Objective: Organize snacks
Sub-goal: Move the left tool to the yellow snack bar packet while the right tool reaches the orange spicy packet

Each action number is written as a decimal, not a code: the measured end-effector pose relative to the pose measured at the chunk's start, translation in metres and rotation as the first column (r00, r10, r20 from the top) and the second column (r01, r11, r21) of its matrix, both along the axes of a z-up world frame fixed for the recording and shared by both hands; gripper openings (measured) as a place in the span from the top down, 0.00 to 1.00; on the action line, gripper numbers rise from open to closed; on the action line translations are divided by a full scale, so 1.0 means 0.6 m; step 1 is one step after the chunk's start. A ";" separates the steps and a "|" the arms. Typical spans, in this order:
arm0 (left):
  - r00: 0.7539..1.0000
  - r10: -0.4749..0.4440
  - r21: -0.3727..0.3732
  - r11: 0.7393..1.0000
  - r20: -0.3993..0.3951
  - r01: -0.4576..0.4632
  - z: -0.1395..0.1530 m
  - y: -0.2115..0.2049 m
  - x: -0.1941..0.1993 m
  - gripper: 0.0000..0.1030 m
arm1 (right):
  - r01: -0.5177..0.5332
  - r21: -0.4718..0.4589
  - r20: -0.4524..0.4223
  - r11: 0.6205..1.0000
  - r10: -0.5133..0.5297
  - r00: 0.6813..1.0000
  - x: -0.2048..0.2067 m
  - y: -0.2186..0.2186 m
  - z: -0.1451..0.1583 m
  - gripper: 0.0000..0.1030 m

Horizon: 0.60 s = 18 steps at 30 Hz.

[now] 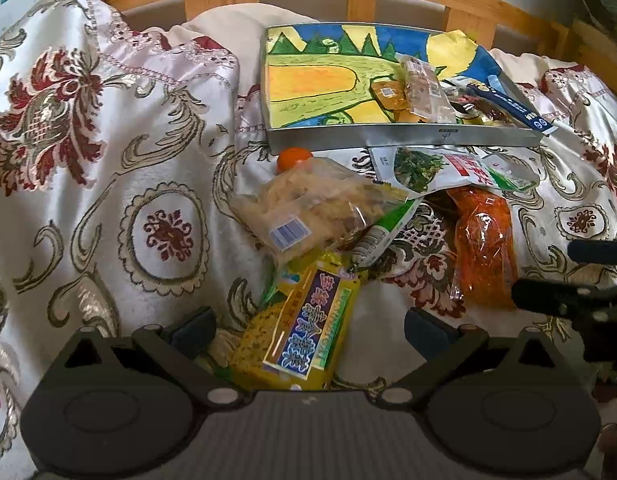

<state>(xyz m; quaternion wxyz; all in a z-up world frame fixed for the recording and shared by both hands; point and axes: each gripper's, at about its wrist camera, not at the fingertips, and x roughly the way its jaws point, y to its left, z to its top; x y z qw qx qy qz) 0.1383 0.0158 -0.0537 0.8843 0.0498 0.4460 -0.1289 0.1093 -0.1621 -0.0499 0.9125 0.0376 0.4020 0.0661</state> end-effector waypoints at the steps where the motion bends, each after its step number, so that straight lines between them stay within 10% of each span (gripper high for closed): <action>1: 1.000 -0.007 0.002 1.000 0.000 0.007 -0.002 0.000 0.002 0.01 | 0.006 -0.002 0.001 1.000 -0.006 1.000 0.003 0.002 -0.001 0.01; 12: 0.999 -0.048 0.013 0.999 0.025 0.047 -0.014 0.000 0.012 0.03 | 0.032 0.003 -0.012 0.999 -0.032 0.999 0.063 0.022 -0.017 0.01; 18: 0.997 -0.076 0.014 0.997 0.016 0.076 -0.024 0.004 0.017 0.21 | 0.050 -0.033 -0.043 0.998 -0.052 0.998 0.100 0.040 -0.036 0.06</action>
